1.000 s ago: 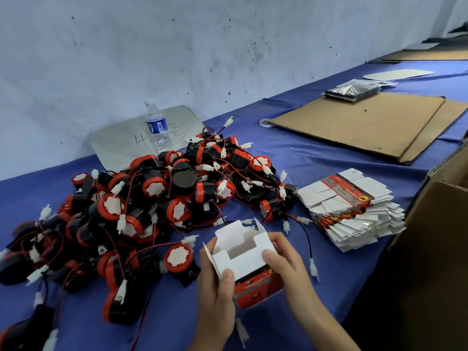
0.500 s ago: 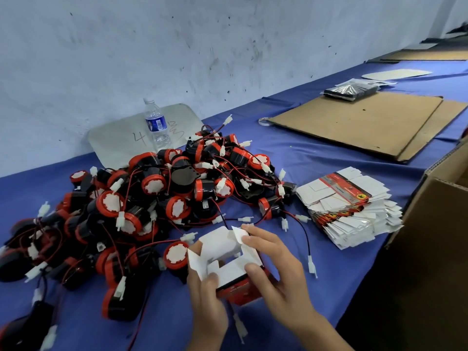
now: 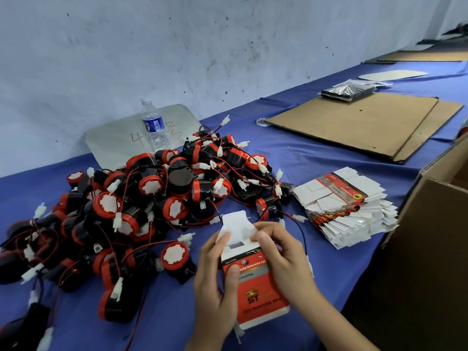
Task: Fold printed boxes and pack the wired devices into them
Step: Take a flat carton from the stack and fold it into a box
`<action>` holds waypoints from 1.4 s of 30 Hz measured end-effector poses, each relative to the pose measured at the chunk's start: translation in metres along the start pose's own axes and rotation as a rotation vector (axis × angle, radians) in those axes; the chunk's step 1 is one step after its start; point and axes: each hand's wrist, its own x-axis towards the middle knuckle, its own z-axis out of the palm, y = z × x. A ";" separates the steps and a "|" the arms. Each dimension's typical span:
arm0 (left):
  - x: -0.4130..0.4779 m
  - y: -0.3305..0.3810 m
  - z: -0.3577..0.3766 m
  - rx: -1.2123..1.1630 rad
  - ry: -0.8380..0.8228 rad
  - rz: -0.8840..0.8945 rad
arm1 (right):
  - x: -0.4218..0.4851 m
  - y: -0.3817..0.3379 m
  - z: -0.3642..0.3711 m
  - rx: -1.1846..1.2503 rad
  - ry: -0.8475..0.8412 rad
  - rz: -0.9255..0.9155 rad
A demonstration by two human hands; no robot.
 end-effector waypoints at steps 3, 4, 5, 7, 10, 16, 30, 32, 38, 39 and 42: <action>-0.001 0.000 -0.001 0.028 -0.037 0.032 | 0.005 -0.004 -0.004 0.011 -0.042 0.031; -0.001 0.001 0.000 0.021 -0.055 0.028 | 0.007 -0.005 -0.006 0.004 -0.055 0.019; -0.001 0.001 0.001 0.006 -0.068 0.020 | 0.010 -0.007 -0.008 0.008 -0.077 0.006; -0.001 0.001 0.003 -0.029 -0.080 0.021 | 0.013 -0.010 -0.011 0.085 -0.138 -0.015; 0.000 -0.002 0.001 -0.027 -0.081 0.084 | 0.014 -0.014 -0.013 0.195 -0.214 0.022; -0.002 -0.005 -0.001 -0.134 -0.056 0.108 | 0.018 -0.017 -0.017 0.158 -0.360 0.212; -0.005 -0.007 -0.002 -0.031 -0.102 0.153 | 0.046 -0.042 -0.032 -0.399 -0.741 0.229; -0.003 -0.005 -0.001 -0.009 -0.050 0.163 | 0.049 -0.045 -0.037 -0.269 -0.751 0.308; 0.005 -0.008 -0.004 -0.334 0.059 -0.361 | 0.037 -0.031 -0.041 -0.006 -0.690 0.426; 0.006 -0.011 -0.006 -0.358 0.030 -0.400 | 0.035 -0.026 -0.036 0.018 -0.630 0.459; 0.006 -0.012 -0.006 -0.340 -0.034 -0.375 | 0.031 -0.016 -0.031 0.186 -0.443 0.673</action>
